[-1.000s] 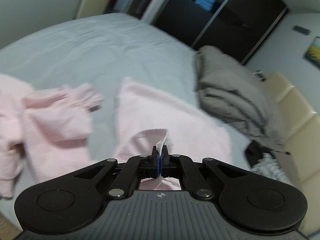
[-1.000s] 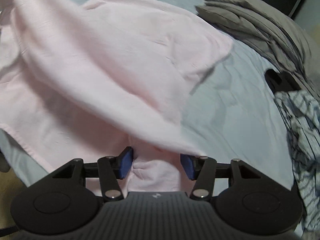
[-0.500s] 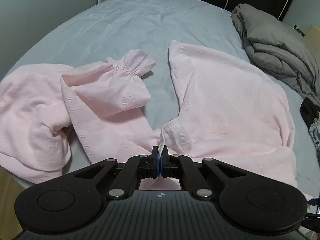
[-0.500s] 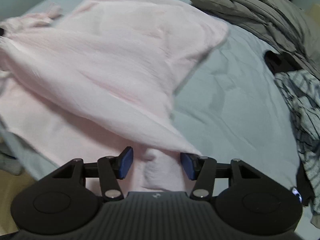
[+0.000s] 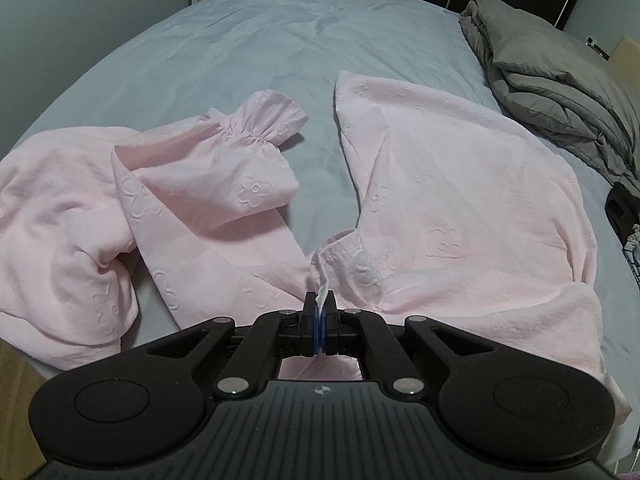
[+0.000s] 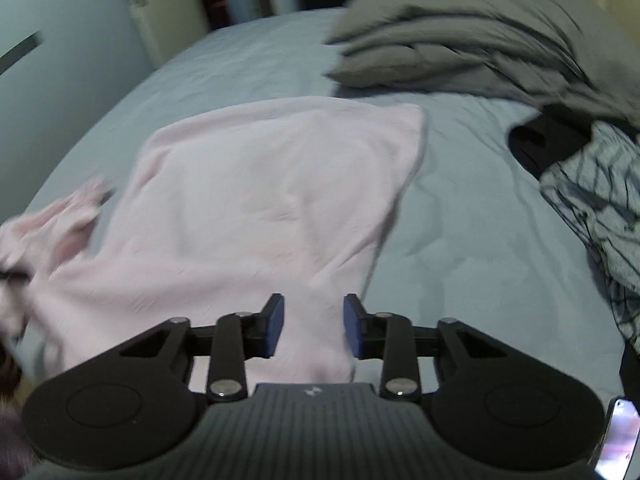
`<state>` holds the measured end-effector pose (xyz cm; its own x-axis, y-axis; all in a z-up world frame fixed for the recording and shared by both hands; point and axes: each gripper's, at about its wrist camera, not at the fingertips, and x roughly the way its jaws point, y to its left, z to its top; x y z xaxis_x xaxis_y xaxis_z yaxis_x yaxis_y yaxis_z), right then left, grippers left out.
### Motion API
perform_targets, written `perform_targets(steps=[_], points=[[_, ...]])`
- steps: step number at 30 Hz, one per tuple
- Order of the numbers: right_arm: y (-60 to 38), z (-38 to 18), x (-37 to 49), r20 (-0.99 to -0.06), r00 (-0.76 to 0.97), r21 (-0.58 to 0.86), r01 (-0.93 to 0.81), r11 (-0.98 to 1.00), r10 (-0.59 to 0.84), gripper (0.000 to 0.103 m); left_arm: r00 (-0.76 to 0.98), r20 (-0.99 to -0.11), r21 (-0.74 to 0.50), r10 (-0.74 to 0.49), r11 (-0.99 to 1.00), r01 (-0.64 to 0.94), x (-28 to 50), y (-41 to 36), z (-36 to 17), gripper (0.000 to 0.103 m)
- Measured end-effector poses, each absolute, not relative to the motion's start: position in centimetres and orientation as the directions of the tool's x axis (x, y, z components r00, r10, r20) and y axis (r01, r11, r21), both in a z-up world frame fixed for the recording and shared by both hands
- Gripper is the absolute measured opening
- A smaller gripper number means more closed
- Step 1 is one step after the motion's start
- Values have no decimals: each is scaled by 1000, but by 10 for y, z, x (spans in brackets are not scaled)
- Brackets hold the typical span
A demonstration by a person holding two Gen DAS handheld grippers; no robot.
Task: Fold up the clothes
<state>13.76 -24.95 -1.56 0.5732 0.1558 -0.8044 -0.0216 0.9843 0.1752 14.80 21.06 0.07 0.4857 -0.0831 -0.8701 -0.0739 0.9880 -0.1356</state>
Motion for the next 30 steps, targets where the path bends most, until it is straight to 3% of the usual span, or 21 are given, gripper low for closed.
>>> perform_targets(steps=[11,13,15,17,19,21,30], points=[[-237,-70,216,-874,476,175,118,977,99,32,456,-885,-136,-95,989,-58,157,212,-15,0],[-233,-79,218,-880,464,182,128,975,103,40,449,-888,-139,-100,989,-56,159,213,-18,0],[-228,-86,219,-888,447,182,127,975,108,40,445,-889,-143,-105,988,-53,161,214,-19,0],[-222,-93,219,-898,427,175,118,977,109,36,445,-889,-144,-108,988,-48,162,213,-20,0],[-216,-98,217,-906,413,147,116,982,87,16,444,-889,-145,-112,989,-41,163,212,-20,0],[-215,-98,215,-906,418,124,116,985,65,10,445,-889,-142,-112,989,-35,163,211,-20,0],[-250,-86,209,-878,476,41,170,985,-46,6,421,-895,-155,-144,988,9,161,202,-24,0]])
